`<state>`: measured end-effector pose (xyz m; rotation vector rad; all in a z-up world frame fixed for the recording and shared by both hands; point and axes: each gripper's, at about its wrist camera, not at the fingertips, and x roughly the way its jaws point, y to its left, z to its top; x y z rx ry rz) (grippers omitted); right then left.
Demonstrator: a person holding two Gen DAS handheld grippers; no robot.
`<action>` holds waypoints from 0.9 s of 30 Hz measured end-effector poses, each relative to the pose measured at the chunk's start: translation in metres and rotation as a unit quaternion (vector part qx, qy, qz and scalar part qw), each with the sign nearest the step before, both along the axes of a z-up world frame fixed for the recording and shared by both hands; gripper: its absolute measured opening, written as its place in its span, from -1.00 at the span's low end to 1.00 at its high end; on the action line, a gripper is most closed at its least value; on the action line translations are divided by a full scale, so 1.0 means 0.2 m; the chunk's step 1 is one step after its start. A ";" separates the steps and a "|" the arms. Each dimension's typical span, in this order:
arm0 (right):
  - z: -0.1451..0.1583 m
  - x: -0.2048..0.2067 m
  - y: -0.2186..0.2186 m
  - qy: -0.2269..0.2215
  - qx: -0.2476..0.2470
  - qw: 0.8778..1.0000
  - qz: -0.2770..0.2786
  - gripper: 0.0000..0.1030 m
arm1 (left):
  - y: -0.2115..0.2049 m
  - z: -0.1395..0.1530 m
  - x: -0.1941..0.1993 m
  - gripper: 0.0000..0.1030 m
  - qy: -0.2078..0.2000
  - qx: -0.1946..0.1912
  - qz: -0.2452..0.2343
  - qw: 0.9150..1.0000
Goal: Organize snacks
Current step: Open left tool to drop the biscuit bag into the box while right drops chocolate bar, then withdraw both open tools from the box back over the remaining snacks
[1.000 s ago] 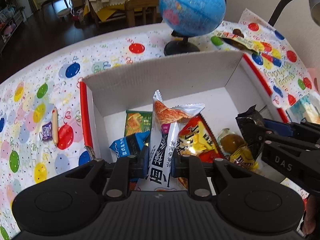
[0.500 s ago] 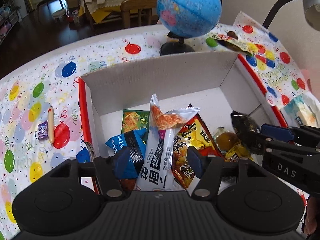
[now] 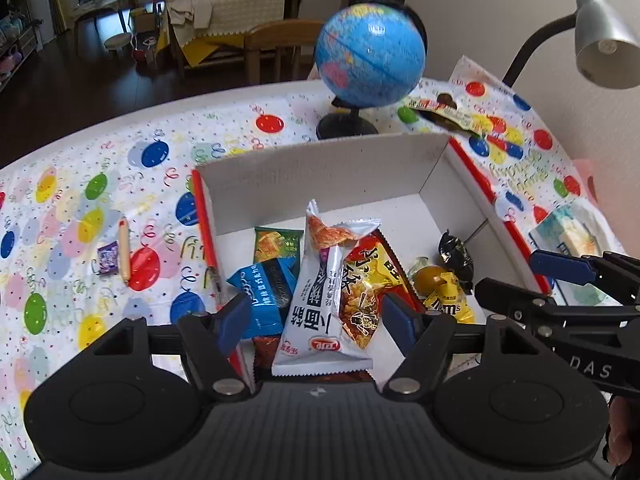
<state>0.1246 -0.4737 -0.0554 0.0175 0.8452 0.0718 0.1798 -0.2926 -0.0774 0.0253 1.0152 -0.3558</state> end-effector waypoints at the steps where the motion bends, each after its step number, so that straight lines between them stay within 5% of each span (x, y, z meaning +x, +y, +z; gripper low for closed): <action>1: 0.02 -0.01 0.01 -0.004 0.000 1.000 0.005 0.45 | 0.02 0.02 -0.01 0.40 -0.003 -0.002 0.002 1.000; 9: 0.14 -0.03 0.14 -0.026 0.014 0.999 0.039 0.65 | 0.17 0.17 -0.11 0.55 -0.047 -0.003 0.034 0.998; 15: 0.19 -0.01 0.25 -0.038 0.030 0.997 0.061 0.98 | 0.31 0.23 -0.15 0.63 -0.066 0.000 0.067 0.996; 27: 0.14 0.12 0.56 -0.026 0.031 0.996 0.082 1.00 | 0.73 0.16 -0.06 0.64 -0.066 0.009 0.127 0.990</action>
